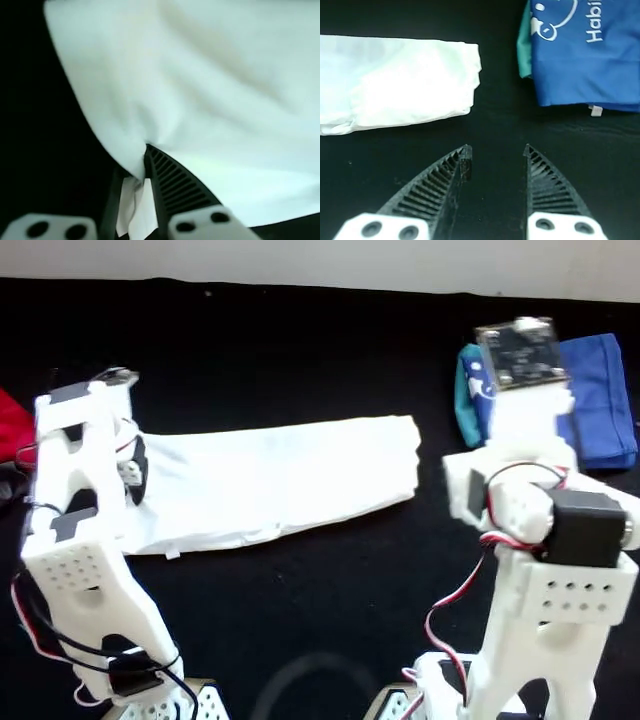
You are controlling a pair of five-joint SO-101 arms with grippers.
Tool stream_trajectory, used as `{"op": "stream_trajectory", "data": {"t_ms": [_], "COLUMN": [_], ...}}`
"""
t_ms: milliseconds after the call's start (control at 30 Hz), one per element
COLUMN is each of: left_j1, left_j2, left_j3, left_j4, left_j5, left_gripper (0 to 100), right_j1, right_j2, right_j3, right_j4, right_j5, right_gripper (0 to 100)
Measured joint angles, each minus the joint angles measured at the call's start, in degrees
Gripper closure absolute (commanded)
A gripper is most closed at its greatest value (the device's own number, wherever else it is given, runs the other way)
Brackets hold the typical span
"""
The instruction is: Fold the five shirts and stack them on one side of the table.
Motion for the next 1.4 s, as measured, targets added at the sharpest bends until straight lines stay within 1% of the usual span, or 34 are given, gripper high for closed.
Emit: {"op": "stream_trajectory", "data": {"t_ms": [133, 300, 400, 500, 567, 667, 833, 867, 900, 967, 1000, 1033, 1100, 1200, 1300, 1400], "left_j1": [-4.48, -12.66, -13.54, -12.31, -10.37, -6.15, 1.85, 3.78, 5.71, 10.37, 12.75, 15.21, 19.96, 26.81, 32.79, 37.36], "left_j2": [1.23, 1.58, 1.58, 1.58, 1.58, 1.58, -1.14, -2.81, -4.48, -7.38, -8.44, -9.41, -10.9, -11.78, -11.78, -11.78], "left_j3": [-5.63, -14.77, -18.37, -20.31, -20.84, -21.98, -22.33, -22.33, -22.33, -21.71, -21.54, -21.45, -21.45, -21.45, -21.45, -21.45], "left_j4": [2.99, 6.77, 10.73, 14.24, 16.62, 20.66, 22.59, 22.77, 22.86, 22.95, 22.95, 22.95, 22.95, 22.95, 22.86, 20.92], "left_j5": [-3.87, -8.35, -10.02, -10.37, -10.37, -9.67, -5.27, -4.31, -3.43, -1.58, -0.7, 0.26, 2.11, 4.31, 5.63, 5.98], "left_gripper": [99, 99, 99, 99, 99, 99, 99, 99, 99, 99, 99, 99, 99, 99, 99, 99], "right_j1": [4.4, 5.54, 5.63, 5.63, 5.8, 8.35, 16.09, 17.41, 18.37, 20.04, 20.48, 20.75, 20.92, 21.01, 21.1, 21.1], "right_j2": [0.26, -2.2, -7.03, -12.57, -15.65, -19.6, -24.79, -25.58, -26.29, -27.78, -28.57, -29.54, -31.47, -35.08, -38.42, -41.05], "right_j3": [3.78, 17.49, 29.45, 43.08, 52.22, 64.97, 79.56, 81.93, 84.22, 88.53, 90.55, 92.48, 95.82, 100.48, 102.24, 102.51], "right_j4": [-1.32, -8.79, -15.56, -23.38, -28.48, -35.52, -44.4, -46.15, -47.56, -50.37, -51.69, -52.84, -54.95, -57.32, -57.85, -57.93], "right_j5": [0.09, 0.09, 0.09, 0.09, 0.09, 0.09, 0.09, 0.09, 0.09, 0.09, 0.09, 0.09, 0.09, 0.09, 0.09, 0.09], "right_gripper": [83.0, 83.0, 83.0, 83.0, 83.0, 83.0, 83.0, 83.8, 86.9, 99.1, 99.4, 97.6, 99.5, 99.1, 99.1, 99.1]}}
